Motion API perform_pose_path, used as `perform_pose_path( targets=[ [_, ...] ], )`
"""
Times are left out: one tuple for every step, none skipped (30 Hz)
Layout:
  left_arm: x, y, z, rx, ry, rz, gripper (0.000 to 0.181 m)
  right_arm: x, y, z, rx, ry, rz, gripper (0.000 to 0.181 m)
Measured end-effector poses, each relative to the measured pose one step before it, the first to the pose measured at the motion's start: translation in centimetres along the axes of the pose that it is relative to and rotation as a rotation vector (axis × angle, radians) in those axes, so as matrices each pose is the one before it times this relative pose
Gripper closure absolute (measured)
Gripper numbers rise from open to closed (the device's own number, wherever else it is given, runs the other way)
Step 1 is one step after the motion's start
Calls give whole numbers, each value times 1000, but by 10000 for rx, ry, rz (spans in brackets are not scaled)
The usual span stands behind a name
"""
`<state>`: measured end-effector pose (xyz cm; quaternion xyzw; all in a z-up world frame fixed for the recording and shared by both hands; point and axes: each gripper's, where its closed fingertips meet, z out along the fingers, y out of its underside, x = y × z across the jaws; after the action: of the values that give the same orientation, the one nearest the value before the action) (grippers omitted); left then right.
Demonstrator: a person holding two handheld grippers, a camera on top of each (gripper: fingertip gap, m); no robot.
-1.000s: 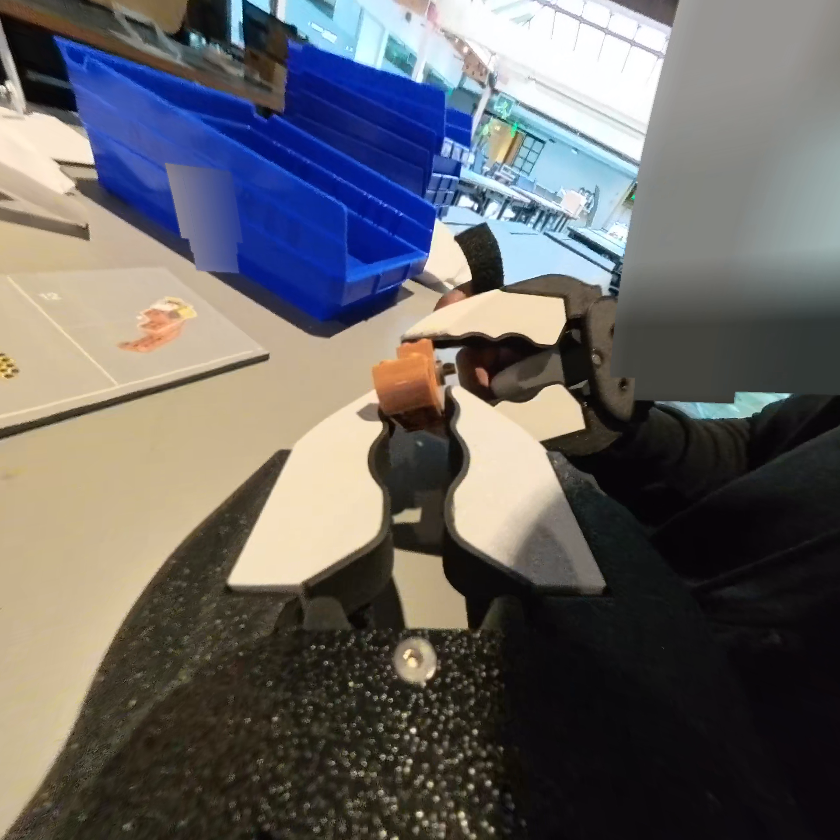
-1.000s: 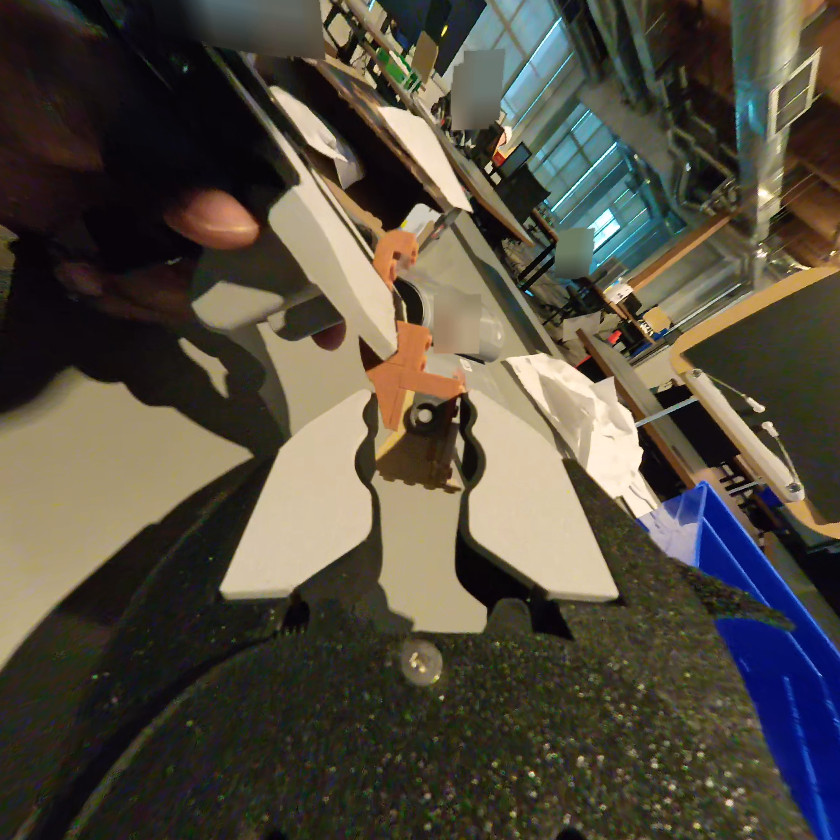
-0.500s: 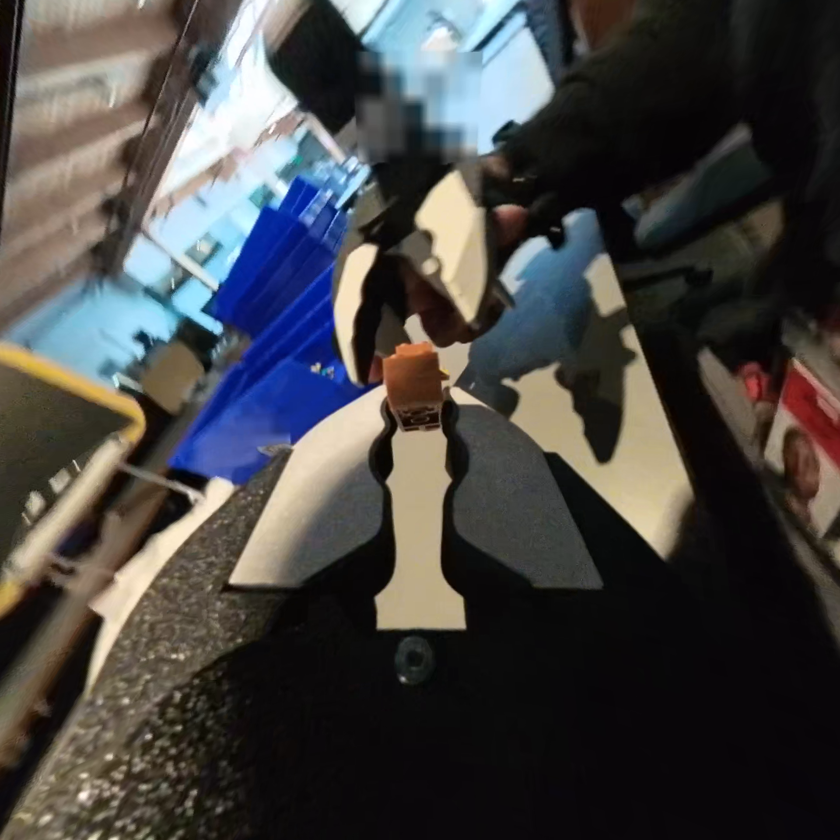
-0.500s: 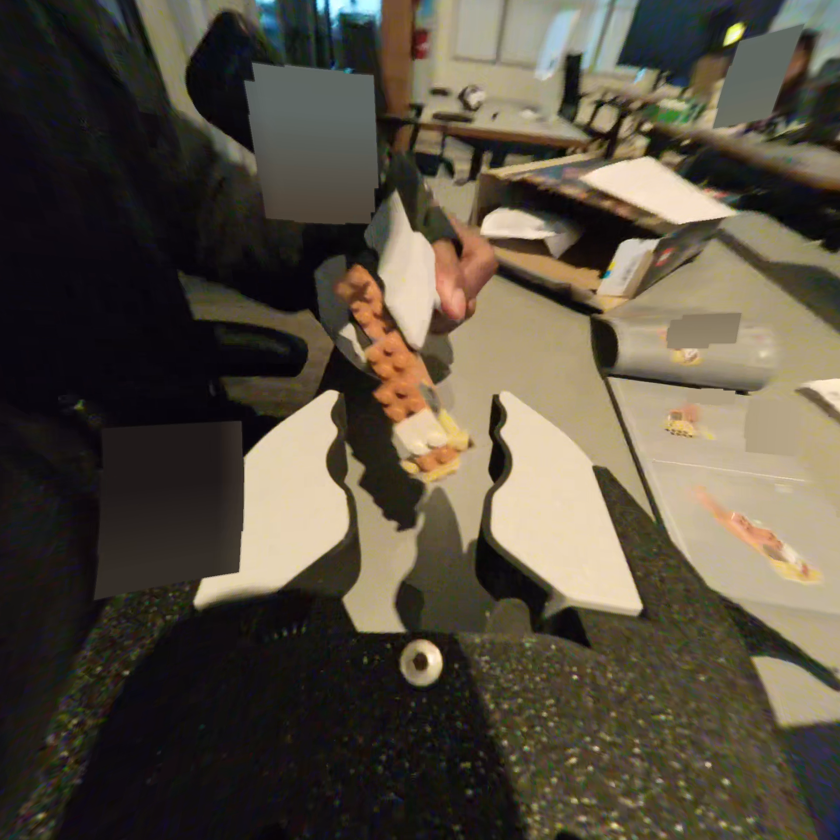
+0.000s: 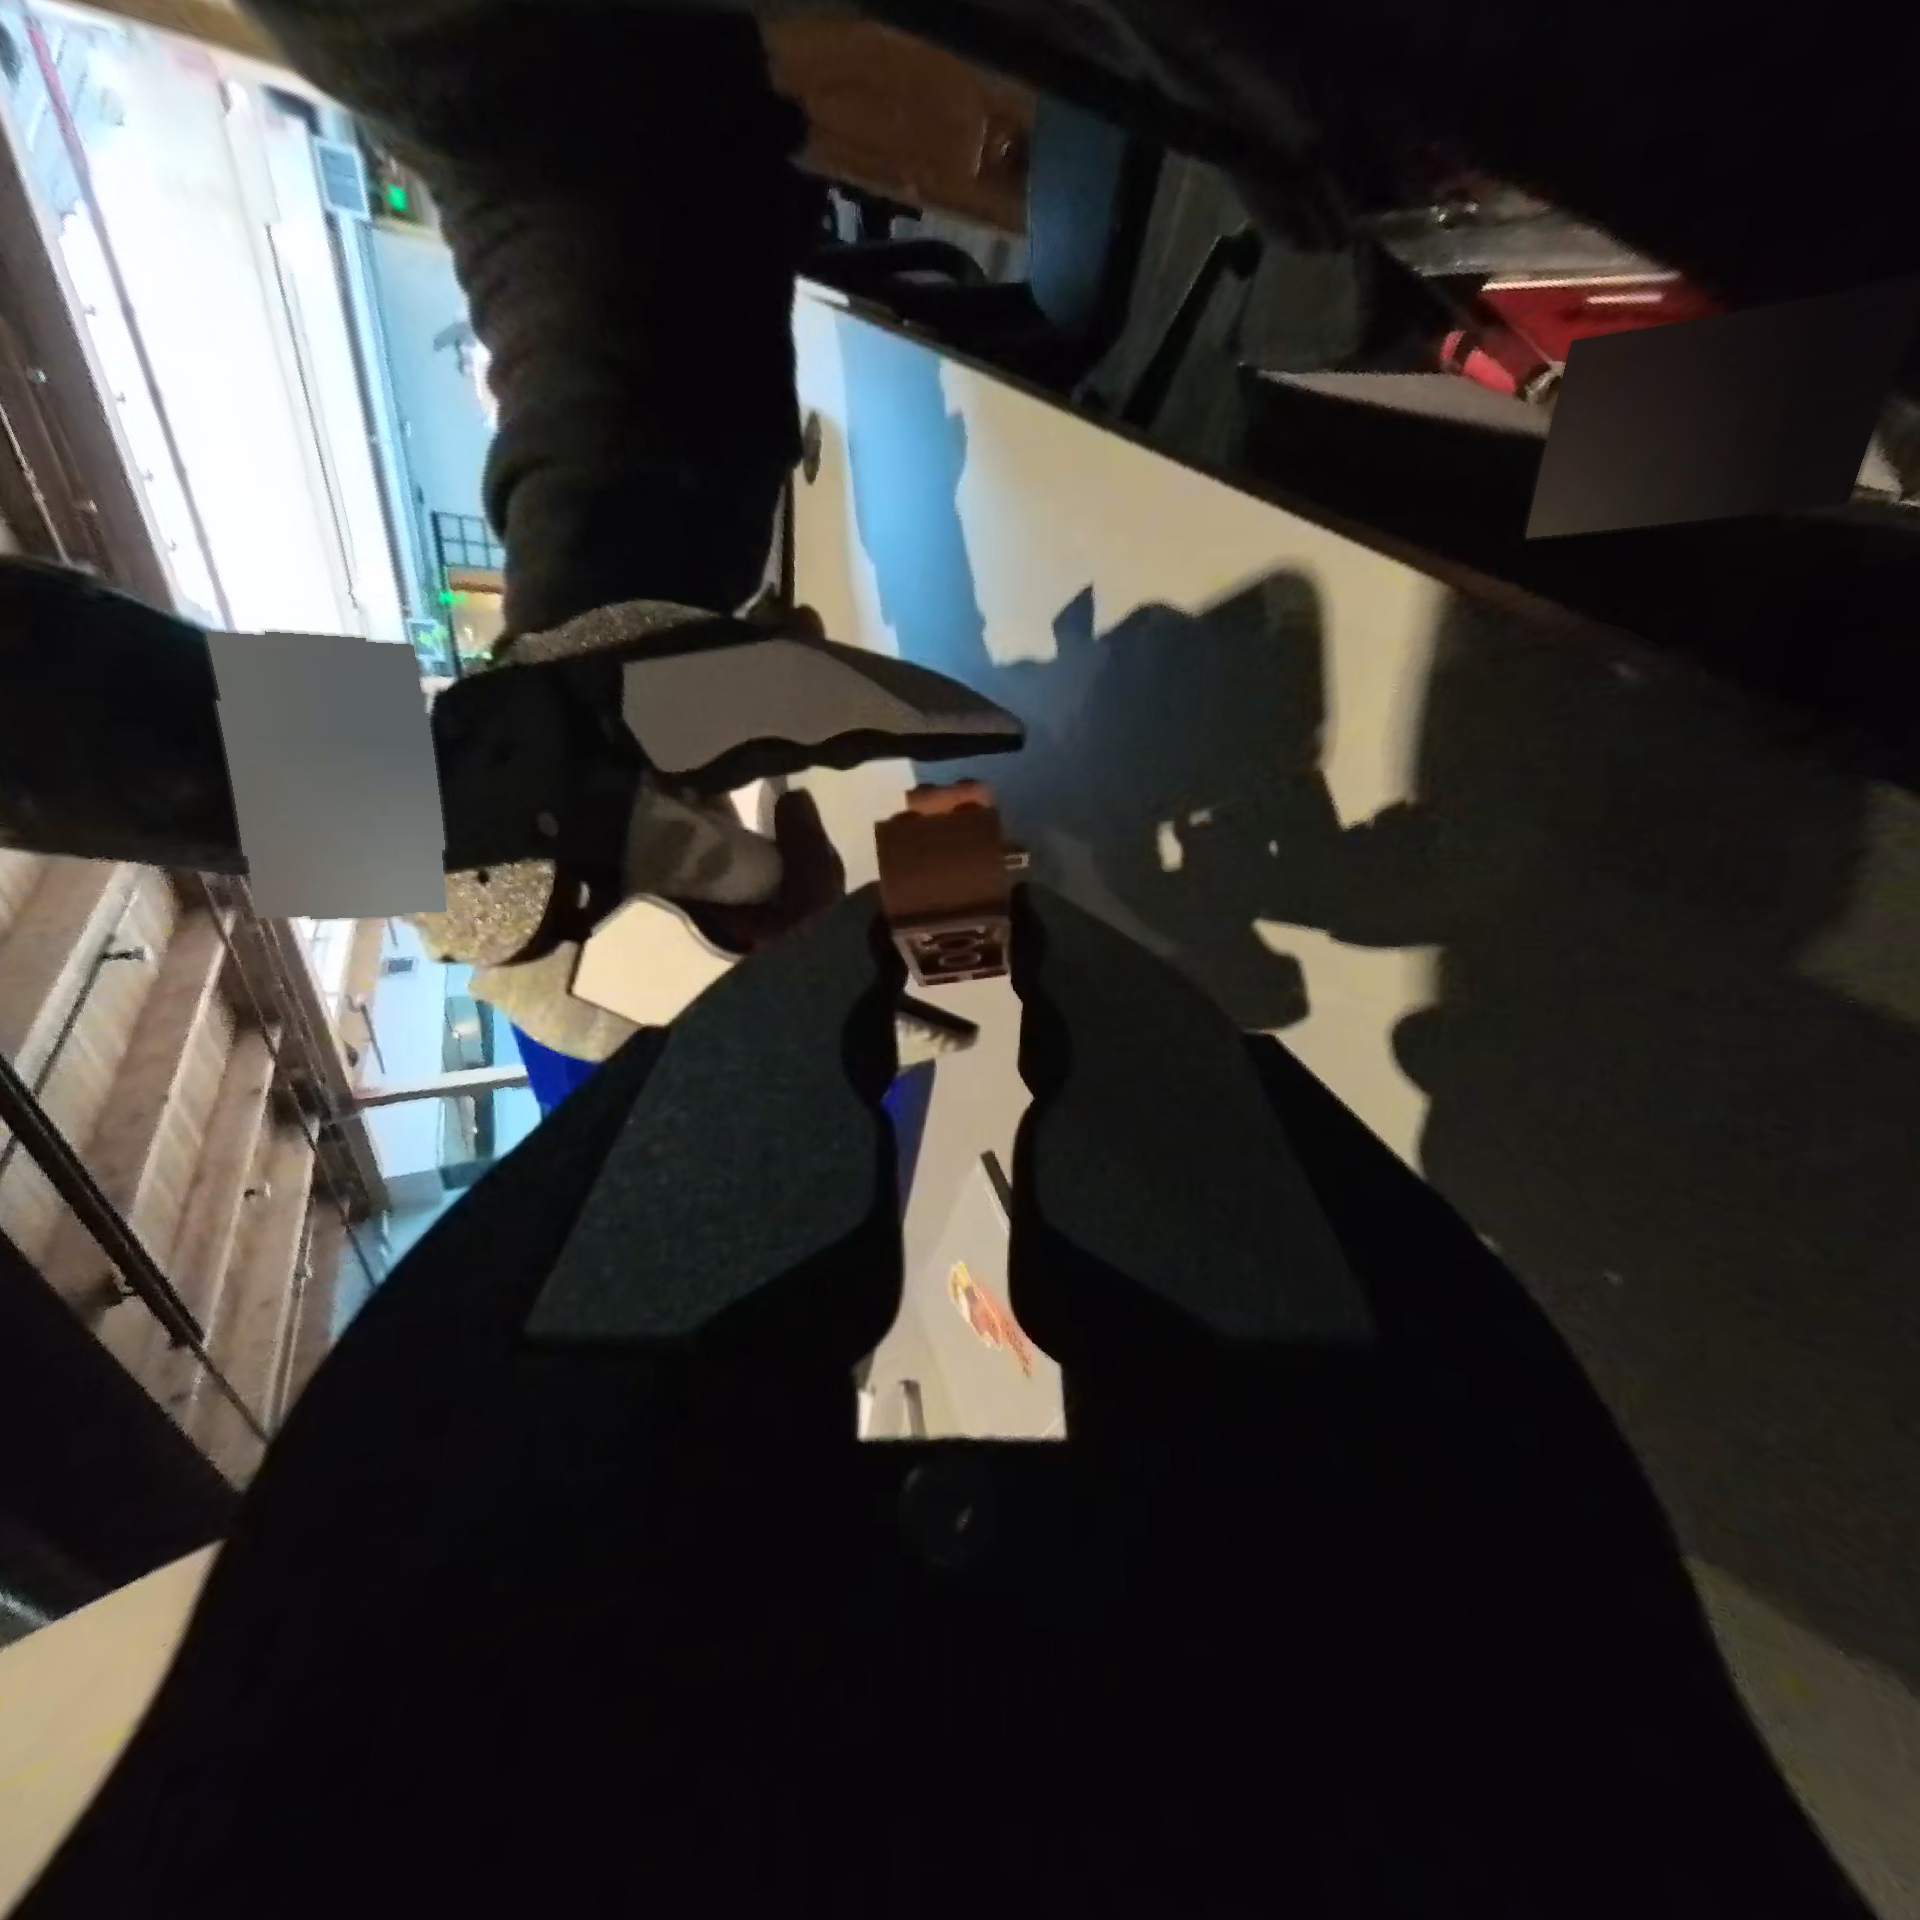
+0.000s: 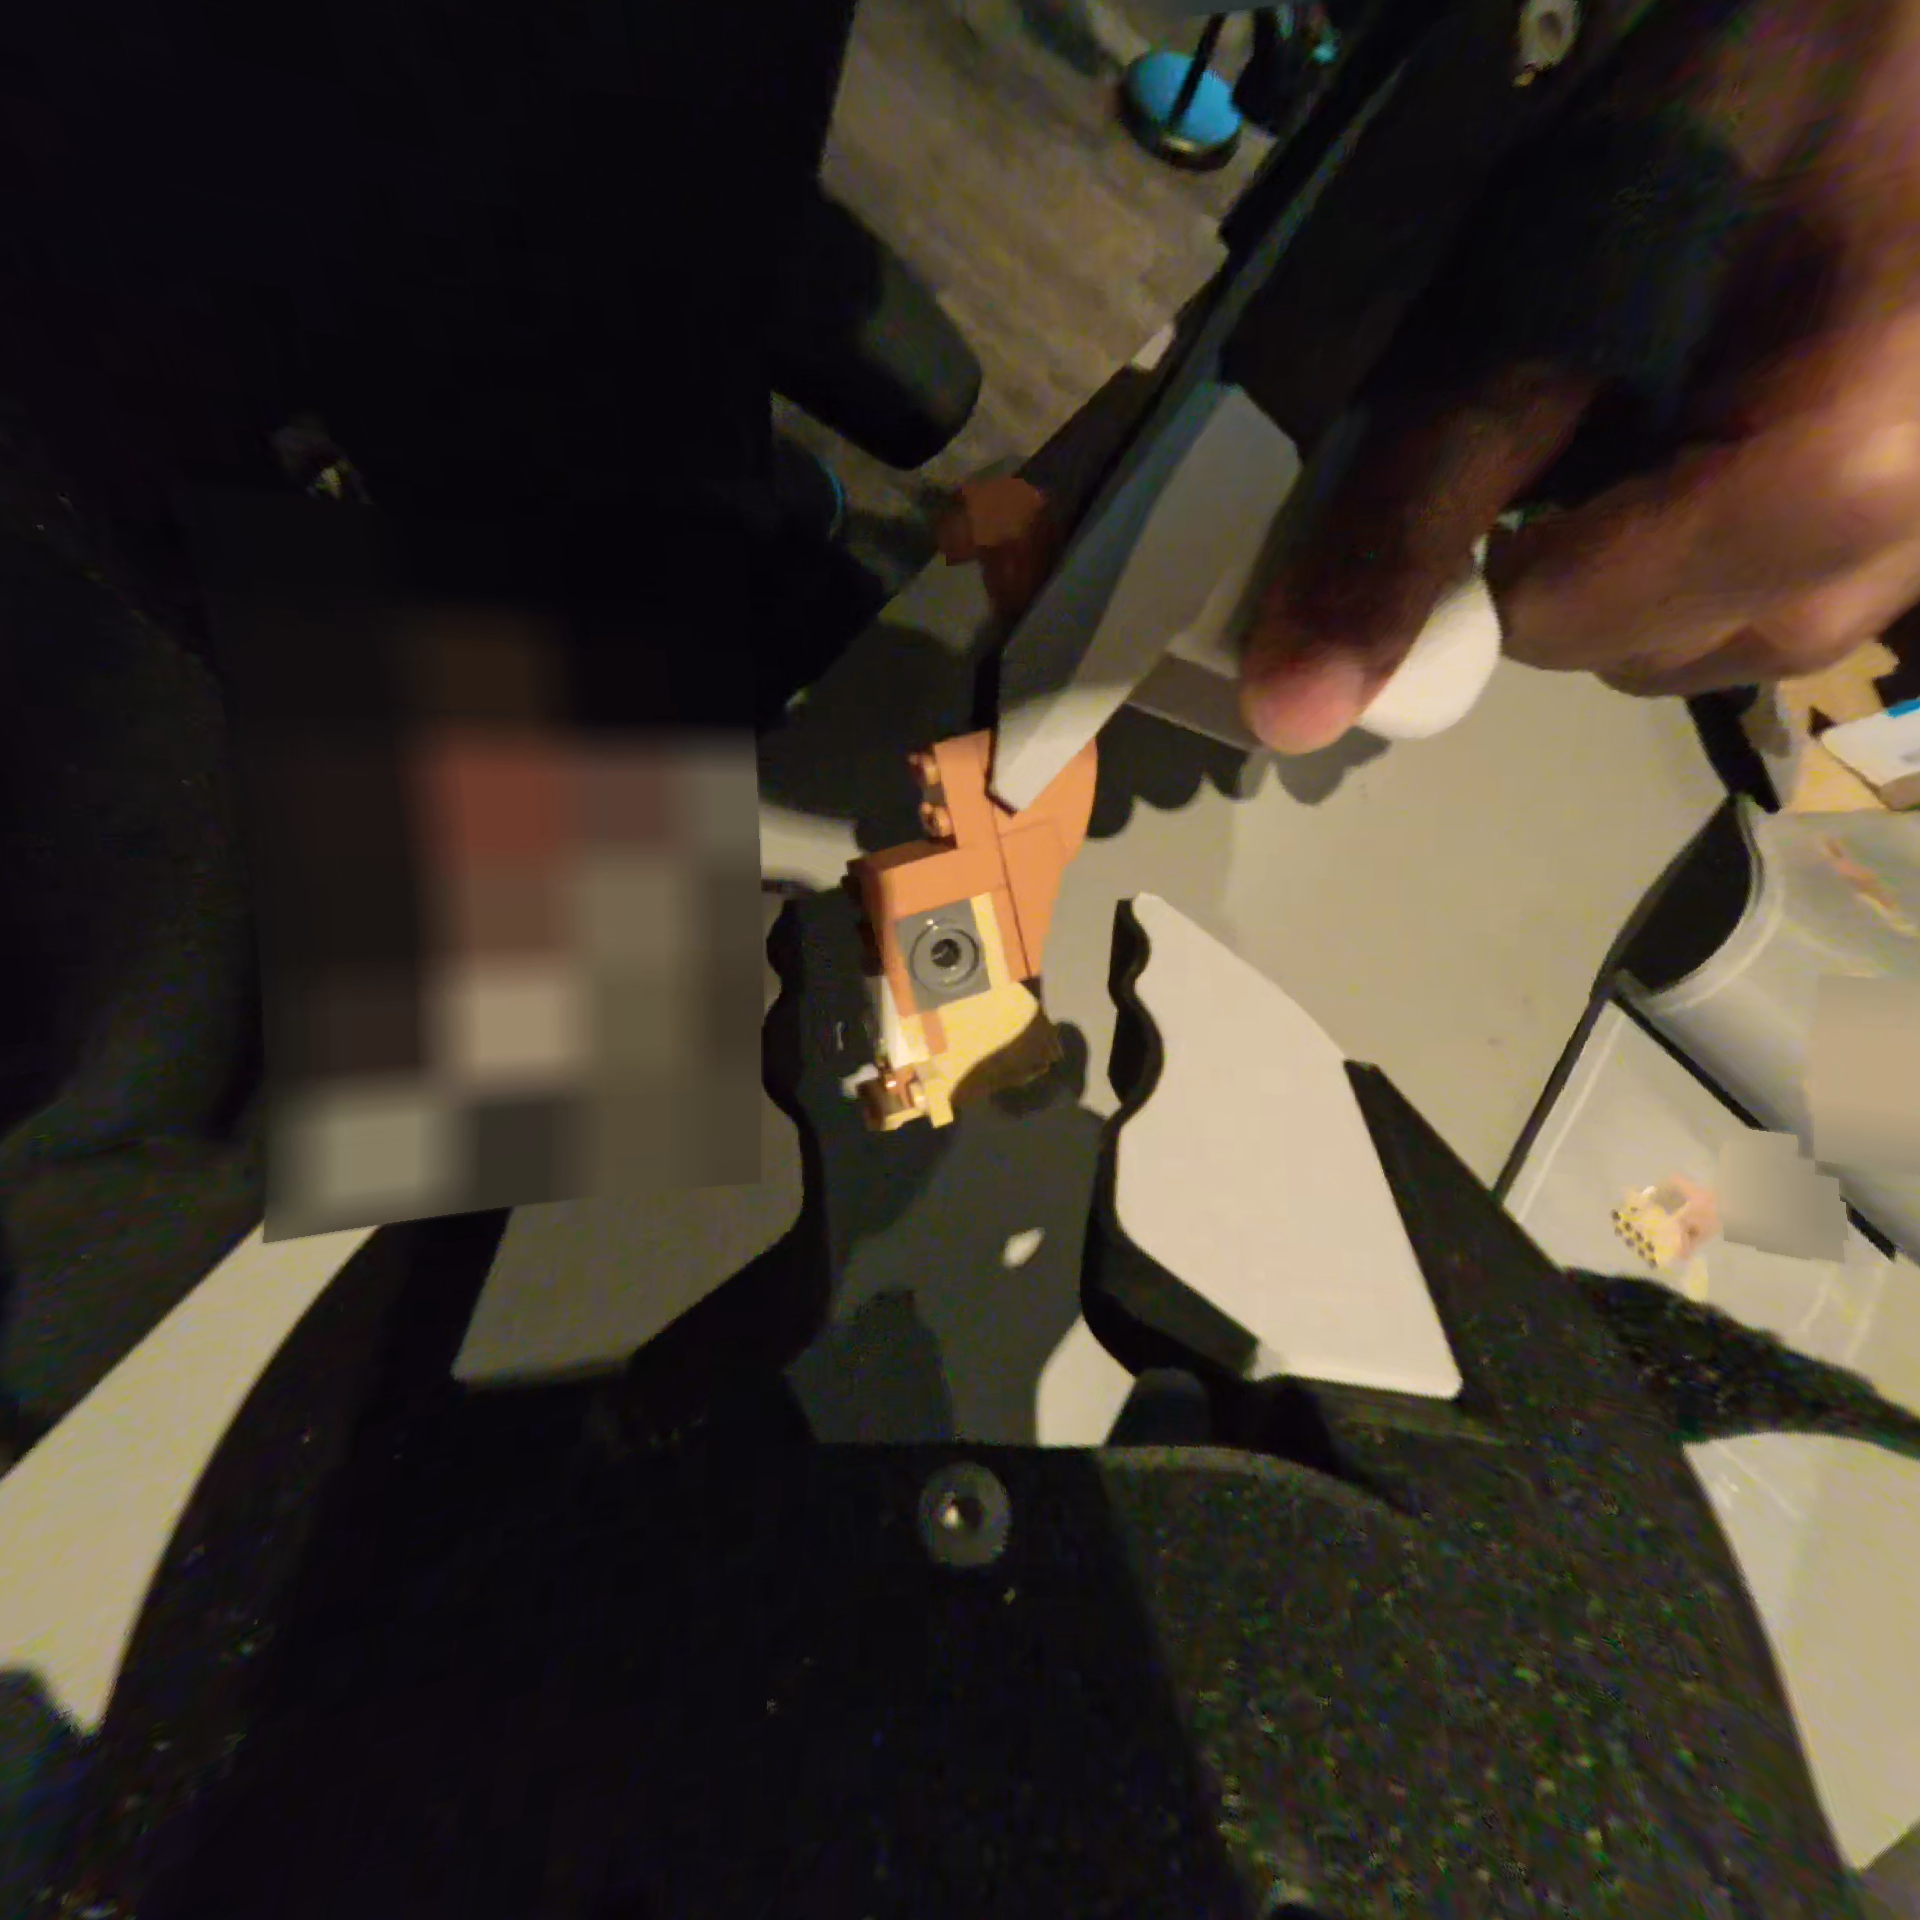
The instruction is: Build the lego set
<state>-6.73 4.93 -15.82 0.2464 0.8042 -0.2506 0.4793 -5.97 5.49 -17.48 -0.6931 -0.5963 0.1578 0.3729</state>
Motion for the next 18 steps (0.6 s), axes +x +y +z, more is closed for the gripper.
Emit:
perform_pose_path(
  targets=[
    [111,57,117,104,16,78,162,-25,207,167,-90,-172,-92,125],
    [148,85,130,79,31,81,163,-88,160,113,12,-172,-32,128],
    [148,88,129,83,22,84,163,1,48,133,61,-143,6,131],
    [86,92,117,87,-19,55,163,-98,89,84,94,-145,26,134],
    [-21,101,102,92,-65,20,163,30,157,92,48,-32,7,138],
    [48,21,101,134,8,-28,164,46,96,102,46,-43,-9,140],
    [84,68,100,90,3,-11,163,19,224,27,7,-52,43,140],
    [105,181,85,37,6,16,163,144,337,66,-47,37,61,141],
    [86,327,74,-29,-7,-36,163,293,357,64,-36,124,74,141],
    [-21,451,21,-70,-75,-137,161,278,355,20,-9,158,158,141],
    [-203,517,7,-90,-189,-277,161,400,218,-105,-1,284,154,141],
    [-348,543,-45,-78,-257,-417,154,536,422,-59,-21,346,218,141],
    [-296,540,-99,-37,-191,-492,147,433,428,-127,-9,256,217,141],
    [-298,607,-150,-40,-193,-548,140,429,223,-174,121,274,219,142],
    [-320,633,-156,-59,-233,-568,133,624,204,-149,113,387,274,142],
    [-209,696,-112,-74,-163,-674,129,728,262,-193,35,422,264,142],
    [-113,820,-60,-124,-115,-816,125,851,255,-108,60,520,245,142],
    [-364,824,-31,-119,-301,-873,122,858,99,-183,87,565,266,142]
  ],
)
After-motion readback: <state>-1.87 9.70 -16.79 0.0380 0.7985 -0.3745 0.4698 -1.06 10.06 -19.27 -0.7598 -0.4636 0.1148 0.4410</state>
